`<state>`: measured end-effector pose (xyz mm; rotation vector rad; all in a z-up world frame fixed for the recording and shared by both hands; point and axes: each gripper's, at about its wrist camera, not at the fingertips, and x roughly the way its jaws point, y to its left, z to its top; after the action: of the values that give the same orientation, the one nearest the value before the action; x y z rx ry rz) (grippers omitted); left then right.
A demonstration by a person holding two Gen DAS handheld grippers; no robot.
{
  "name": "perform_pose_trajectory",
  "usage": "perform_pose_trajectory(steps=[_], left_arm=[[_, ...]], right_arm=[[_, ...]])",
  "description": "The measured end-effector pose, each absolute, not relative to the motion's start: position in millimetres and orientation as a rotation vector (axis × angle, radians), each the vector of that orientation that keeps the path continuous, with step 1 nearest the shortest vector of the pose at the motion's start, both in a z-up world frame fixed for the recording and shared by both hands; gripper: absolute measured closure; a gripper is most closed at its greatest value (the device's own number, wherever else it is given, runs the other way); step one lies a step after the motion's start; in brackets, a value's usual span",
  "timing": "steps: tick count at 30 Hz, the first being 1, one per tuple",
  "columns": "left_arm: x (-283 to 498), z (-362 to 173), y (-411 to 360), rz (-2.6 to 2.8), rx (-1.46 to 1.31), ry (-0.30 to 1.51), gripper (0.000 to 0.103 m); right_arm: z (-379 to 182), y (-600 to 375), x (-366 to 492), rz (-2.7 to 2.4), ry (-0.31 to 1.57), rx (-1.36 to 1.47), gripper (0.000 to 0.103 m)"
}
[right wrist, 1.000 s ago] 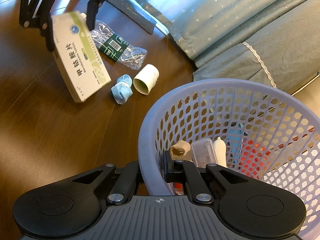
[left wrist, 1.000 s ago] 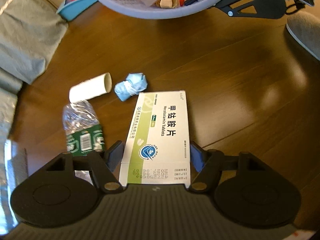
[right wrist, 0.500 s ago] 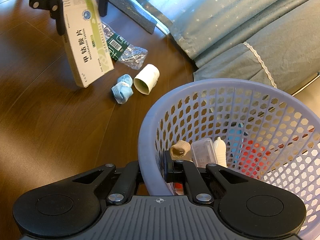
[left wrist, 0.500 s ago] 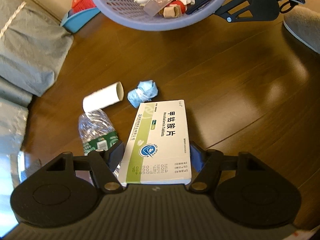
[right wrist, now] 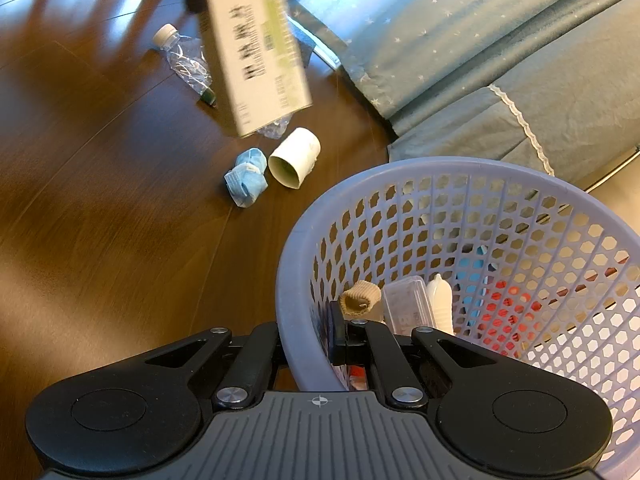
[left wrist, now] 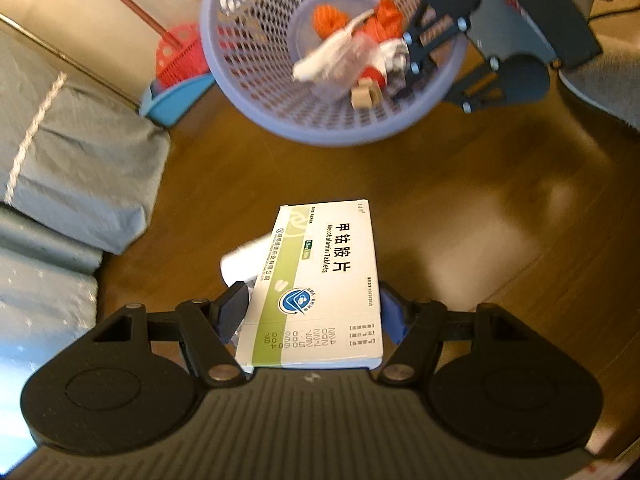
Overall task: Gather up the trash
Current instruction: 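Carry the medicine box over the wastebasket and open the left tool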
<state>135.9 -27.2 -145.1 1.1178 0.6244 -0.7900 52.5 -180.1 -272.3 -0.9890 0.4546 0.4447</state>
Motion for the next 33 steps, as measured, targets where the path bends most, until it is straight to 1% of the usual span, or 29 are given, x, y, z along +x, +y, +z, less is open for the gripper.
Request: perform_pose_trajectory(steps=[6,12,19,25,26,27,30,33], left_arm=[[138,-118,-44,-0.829,1.139,0.545,0.039],[140,-103,-69,-0.869,1.152,0.472,0.038],[149,-101,-104,-0.907,1.148,0.394,0.038],[158,-102,-150,-0.943,1.123,0.305,0.038],[160,-102,-159,-0.948,1.100,0.295,0.037],[162,-102,-168,-0.957,1.081,0.281,0.033],[166,-110,-186,-0.941,1.106,0.250,0.032],[168,-110,-185,-0.936,1.093,0.263,0.032]], right_arm=[[-272,-180,53,0.444,0.455,-0.988,0.101],[-271,-181,53,0.444,0.456,-0.984,0.101],[-271,-180,53,0.442,0.455,-0.980,0.101],[-271,-180,53,0.440,0.455,-0.977,0.101],[-271,-180,52,0.439,0.454,-0.976,0.101],[-270,-180,53,0.440,0.455,-0.977,0.101],[-269,-180,53,0.442,0.456,-0.978,0.101],[-268,-181,54,0.439,0.454,-0.973,0.101]])
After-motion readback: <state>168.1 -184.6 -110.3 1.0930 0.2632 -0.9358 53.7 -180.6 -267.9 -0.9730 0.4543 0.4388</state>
